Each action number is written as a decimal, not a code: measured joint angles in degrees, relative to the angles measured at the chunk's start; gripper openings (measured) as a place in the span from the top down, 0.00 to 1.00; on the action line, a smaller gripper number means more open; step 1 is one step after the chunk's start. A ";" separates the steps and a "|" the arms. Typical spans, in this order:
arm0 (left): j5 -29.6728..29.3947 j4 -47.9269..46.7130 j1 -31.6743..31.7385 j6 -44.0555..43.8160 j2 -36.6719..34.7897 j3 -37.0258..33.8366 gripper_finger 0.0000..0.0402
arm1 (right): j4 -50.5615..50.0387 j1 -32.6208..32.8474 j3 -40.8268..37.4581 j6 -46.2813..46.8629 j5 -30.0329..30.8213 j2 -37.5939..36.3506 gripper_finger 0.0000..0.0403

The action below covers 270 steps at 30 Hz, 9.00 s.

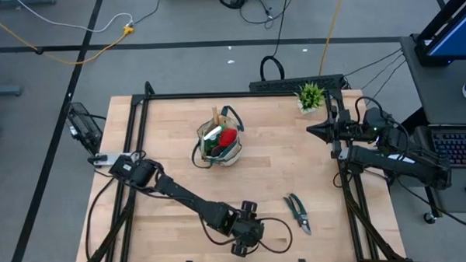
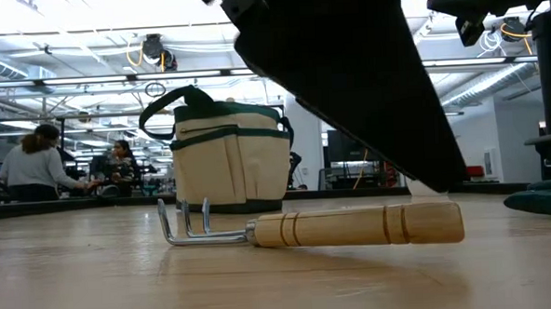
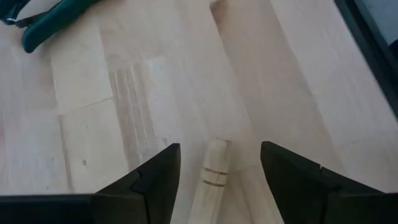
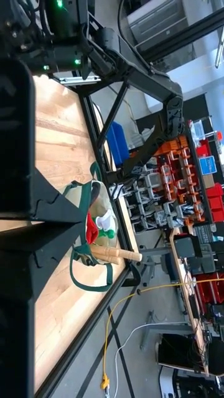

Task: Pick & Place Garden tools in Gardening bag
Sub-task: Put the hand rake into the gardening bag

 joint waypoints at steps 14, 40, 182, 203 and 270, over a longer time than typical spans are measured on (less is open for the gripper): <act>1.13 2.60 1.32 0.32 0.04 -3.30 0.43 | 0.01 0.00 0.02 -0.04 0.00 0.02 1.00; 4.50 4.37 1.26 -2.14 3.49 -3.08 0.83 | 0.00 -0.02 0.07 -0.02 0.13 0.04 1.00; 53.76 79.82 61.99 -1.18 -48.50 -59.23 0.83 | -0.02 -0.04 0.02 12.04 2.03 0.03 1.00; 62.15 86.86 63.82 -6.19 -38.58 -52.63 0.83 | 0.05 -0.04 0.02 13.97 2.01 0.04 1.00; 40.74 68.28 49.41 -5.80 -38.98 -52.85 0.83 | 0.00 -0.04 0.02 14.12 2.03 0.04 1.00</act>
